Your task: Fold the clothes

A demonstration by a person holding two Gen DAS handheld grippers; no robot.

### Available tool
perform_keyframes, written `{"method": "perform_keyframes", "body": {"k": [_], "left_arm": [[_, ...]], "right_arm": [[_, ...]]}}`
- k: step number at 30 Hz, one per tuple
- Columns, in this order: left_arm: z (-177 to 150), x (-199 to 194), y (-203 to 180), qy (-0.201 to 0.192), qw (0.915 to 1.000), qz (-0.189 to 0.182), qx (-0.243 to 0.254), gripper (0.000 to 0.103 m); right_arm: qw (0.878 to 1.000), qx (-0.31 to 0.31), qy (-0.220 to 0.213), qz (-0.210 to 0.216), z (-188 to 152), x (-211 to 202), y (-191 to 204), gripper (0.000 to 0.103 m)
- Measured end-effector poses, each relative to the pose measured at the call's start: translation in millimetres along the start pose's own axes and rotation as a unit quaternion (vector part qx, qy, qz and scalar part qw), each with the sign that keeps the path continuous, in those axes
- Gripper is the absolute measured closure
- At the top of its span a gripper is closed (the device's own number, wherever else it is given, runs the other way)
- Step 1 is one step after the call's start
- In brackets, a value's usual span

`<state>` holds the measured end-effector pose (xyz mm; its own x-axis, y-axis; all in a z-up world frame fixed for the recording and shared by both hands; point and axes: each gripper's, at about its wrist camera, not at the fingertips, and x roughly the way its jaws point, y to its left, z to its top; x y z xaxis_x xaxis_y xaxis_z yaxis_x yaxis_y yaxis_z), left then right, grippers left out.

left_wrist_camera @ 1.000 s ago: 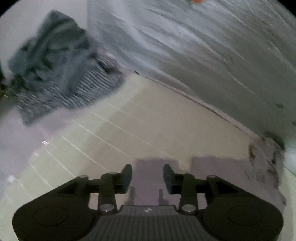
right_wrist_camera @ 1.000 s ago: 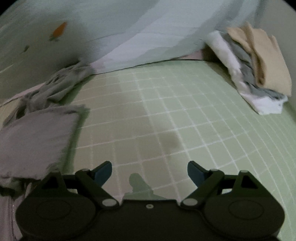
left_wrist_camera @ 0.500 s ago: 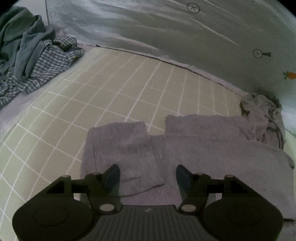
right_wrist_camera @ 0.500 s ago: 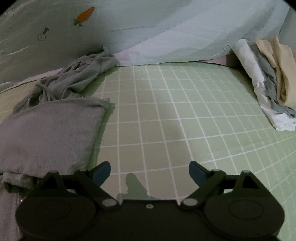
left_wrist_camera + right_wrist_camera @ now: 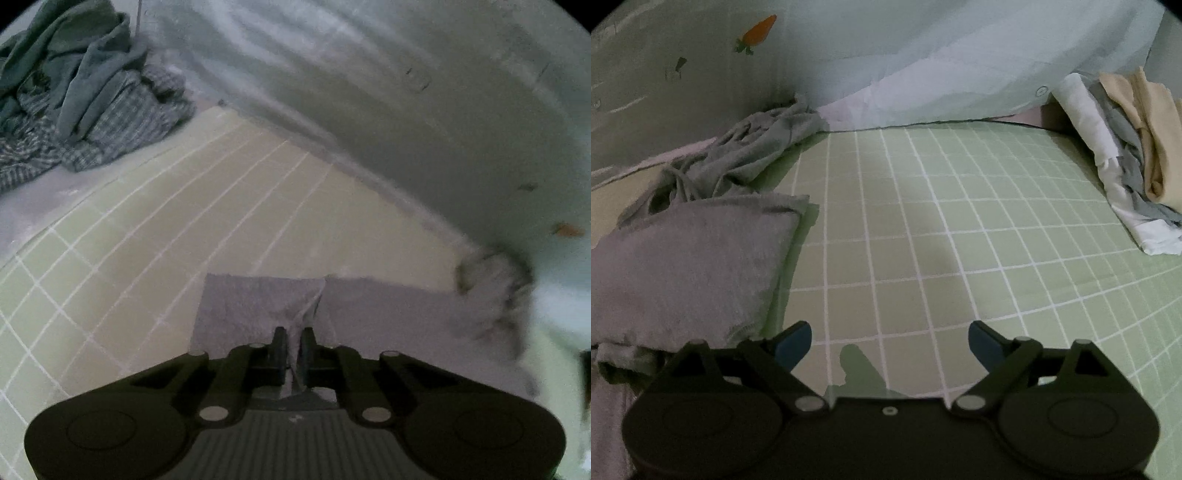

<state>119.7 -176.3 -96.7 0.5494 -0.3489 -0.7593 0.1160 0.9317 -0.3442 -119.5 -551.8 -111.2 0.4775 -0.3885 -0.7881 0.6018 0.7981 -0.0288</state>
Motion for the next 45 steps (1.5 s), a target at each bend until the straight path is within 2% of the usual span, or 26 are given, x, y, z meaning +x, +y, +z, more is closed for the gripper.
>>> {"method": "perform_keyframes", "body": {"k": [6, 9, 13, 14, 16, 17, 19, 22, 26, 28, 30, 32, 35, 40, 45], "left_arm": [[-7.4, -21.3, -65.2, 0.005, 0.9962, -0.083, 0.026, 0.096], [-20.8, -21.8, -105.5, 0.024, 0.9912, -0.124, 0.041, 0.096], [-51.1, -17.9, -161.2, 0.057, 0.9792, -0.171, 0.094, 0.096], [-59.9, -16.6, -174.2, 0.066, 0.9755, -0.18, 0.109, 0.094], [-77.5, -9.3, -194.7, 0.095, 0.967, -0.184, 0.148, 0.076], [-83.4, -7.0, -199.1, 0.106, 0.9655, -0.175, 0.161, 0.072], [-90.1, -5.0, -202.4, 0.115, 0.9659, -0.15, 0.177, 0.05], [-84.8, -11.0, -187.1, 0.09, 0.9757, -0.114, 0.164, 0.032], [-68.9, -8.8, -154.4, 0.071, 0.9875, -0.032, 0.137, 0.026], [-62.7, -3.0, -136.7, 0.073, 0.9899, 0.014, 0.12, 0.025], [-57.7, 2.2, -119.9, 0.082, 0.991, 0.037, 0.1, 0.025], [-53.7, 5.7, -108.5, 0.085, 0.9914, 0.046, 0.088, 0.024], [-46.2, 13.7, -97.2, 0.088, 0.9915, 0.056, 0.078, 0.016], [-21.0, 37.5, -100.9, 0.085, 0.9908, 0.056, 0.089, 0.01], [13.9, 67.7, -119.7, 0.076, 0.9906, 0.044, 0.104, 0.009]], "right_arm": [[0.999, 0.031, -0.008, 0.01, -3.9, -0.7, -12.1, 0.01], [0.999, 0.045, -0.016, 0.012, -6.8, -3.8, -21.2, 0.01], [0.997, 0.067, -0.025, 0.007, -9.9, -7.2, -35.2, 0.01], [0.997, 0.074, -0.027, 0.006, -10.5, -8.0, -39.7, 0.01], [0.996, 0.087, -0.029, 0.003, -11.9, -8.7, -48.0, 0.01], [0.995, 0.092, -0.03, 0.001, -12.5, -9.0, -51.3, 0.01], [0.995, 0.097, -0.032, 0.0, -12.7, -9.2, -54.3, 0.01], [0.995, 0.095, -0.036, 0.0, -11.4, -10.3, -52.5, 0.01], [0.995, 0.082, -0.044, 0.021, -1.7, -11.2, -37.2, 0.009], [0.996, 0.061, -0.045, 0.042, 7.2, -9.3, -19.6, 0.009], [0.996, 0.038, -0.047, 0.061, 15.6, -7.1, -0.6, 0.009], [0.996, 0.016, -0.049, 0.076, 23.4, -4.5, 20.1, 0.009], [0.995, 0.002, -0.049, 0.089, 33.0, -0.6, 39.5, 0.009], [0.995, 0.001, -0.048, 0.086, 49.4, 10.7, 54.6, 0.008], [0.996, 0.018, -0.044, 0.075, 76.2, 32.6, 61.3, 0.006]]}}
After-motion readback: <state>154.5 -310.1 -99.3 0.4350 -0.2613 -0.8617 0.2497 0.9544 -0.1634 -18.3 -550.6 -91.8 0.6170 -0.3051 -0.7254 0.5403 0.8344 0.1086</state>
